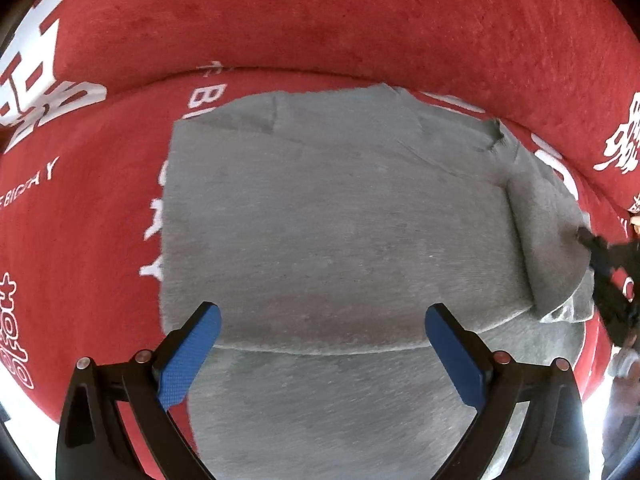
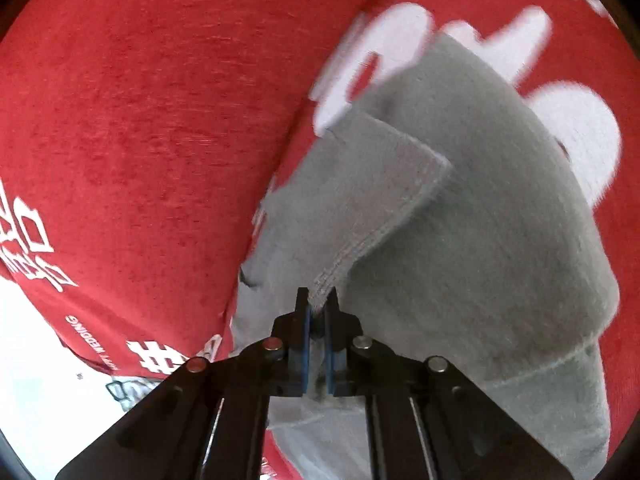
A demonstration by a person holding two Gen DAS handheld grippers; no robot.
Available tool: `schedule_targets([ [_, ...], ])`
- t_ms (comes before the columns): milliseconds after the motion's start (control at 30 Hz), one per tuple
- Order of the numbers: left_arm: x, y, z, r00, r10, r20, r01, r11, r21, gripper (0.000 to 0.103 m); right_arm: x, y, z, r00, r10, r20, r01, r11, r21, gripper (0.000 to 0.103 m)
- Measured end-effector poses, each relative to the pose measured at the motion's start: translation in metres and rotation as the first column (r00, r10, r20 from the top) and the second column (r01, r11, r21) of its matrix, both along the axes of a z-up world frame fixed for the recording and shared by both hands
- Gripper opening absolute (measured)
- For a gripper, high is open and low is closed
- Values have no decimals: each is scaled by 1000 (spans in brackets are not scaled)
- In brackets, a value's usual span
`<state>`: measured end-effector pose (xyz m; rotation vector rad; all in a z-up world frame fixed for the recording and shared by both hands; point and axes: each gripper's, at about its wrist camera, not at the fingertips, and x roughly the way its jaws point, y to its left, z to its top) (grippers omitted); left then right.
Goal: Fold small clothes
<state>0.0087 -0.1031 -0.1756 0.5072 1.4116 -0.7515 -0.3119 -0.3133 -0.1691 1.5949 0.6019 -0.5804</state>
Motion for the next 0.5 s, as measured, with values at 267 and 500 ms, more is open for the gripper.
schedule_targets([
  [267, 36, 34, 10, 995, 85, -56, -89, 994, -69, 102, 116, 60, 38, 856, 511, -81, -516, 830, -212, 6],
  [500, 43, 36, 1, 987, 78, -143, -94, 990, -108, 102, 124, 110, 0, 714, 668, -208, -694, 716, -81, 13],
])
